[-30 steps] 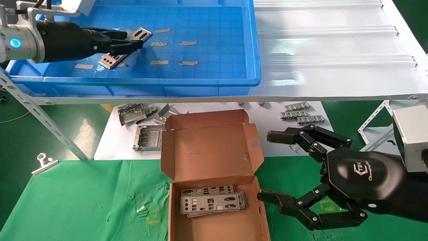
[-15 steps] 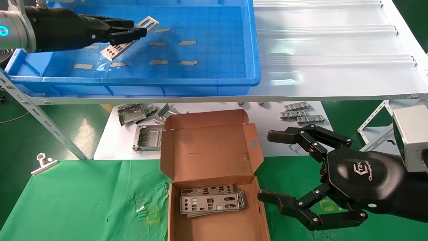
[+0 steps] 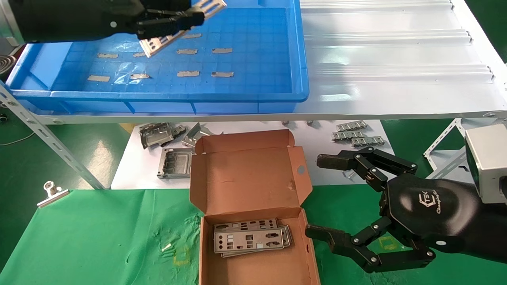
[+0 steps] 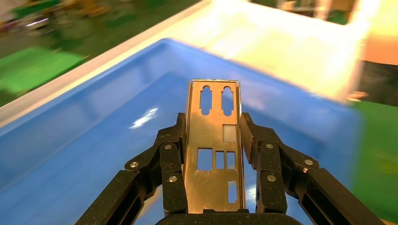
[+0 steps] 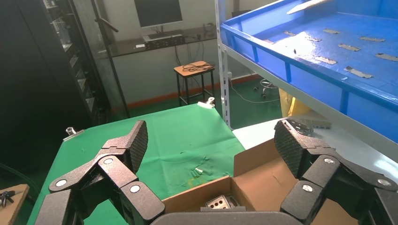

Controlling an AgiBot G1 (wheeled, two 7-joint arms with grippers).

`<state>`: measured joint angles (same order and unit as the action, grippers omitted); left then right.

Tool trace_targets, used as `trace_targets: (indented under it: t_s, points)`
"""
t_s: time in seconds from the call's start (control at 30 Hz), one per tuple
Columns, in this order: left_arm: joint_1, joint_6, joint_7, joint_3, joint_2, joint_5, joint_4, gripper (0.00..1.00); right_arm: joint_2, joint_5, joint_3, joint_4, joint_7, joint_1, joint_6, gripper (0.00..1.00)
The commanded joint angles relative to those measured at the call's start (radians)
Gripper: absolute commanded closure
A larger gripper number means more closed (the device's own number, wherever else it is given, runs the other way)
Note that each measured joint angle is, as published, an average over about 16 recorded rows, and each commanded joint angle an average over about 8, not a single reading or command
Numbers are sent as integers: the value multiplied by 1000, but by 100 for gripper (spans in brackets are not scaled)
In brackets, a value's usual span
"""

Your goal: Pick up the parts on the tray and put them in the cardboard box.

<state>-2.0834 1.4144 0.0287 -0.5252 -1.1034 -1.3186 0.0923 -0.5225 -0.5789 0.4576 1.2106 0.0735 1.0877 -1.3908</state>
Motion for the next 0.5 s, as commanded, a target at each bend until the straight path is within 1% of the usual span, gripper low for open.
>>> trace_targets:
  t_s: [0.03,0.13,0.27,0.37,0.5]
  points:
    - [0,69,17,4,6,7,9,100,0,0,0,0,0,0,0,0]
    - [17,143,33,2,8,16,37,100,0,0,0,0,0,0,0,0]
    - [75,191,23,-14,16,54,122,100,0,0,0,0,0,0,0,0]
    - [155,196,-16,-46,43,113,248,100,0,0,0,0,0,0,0,0]
    - [301,182,-62,-104,108,199,472,100,0,0,0,0,0,0,0,0]
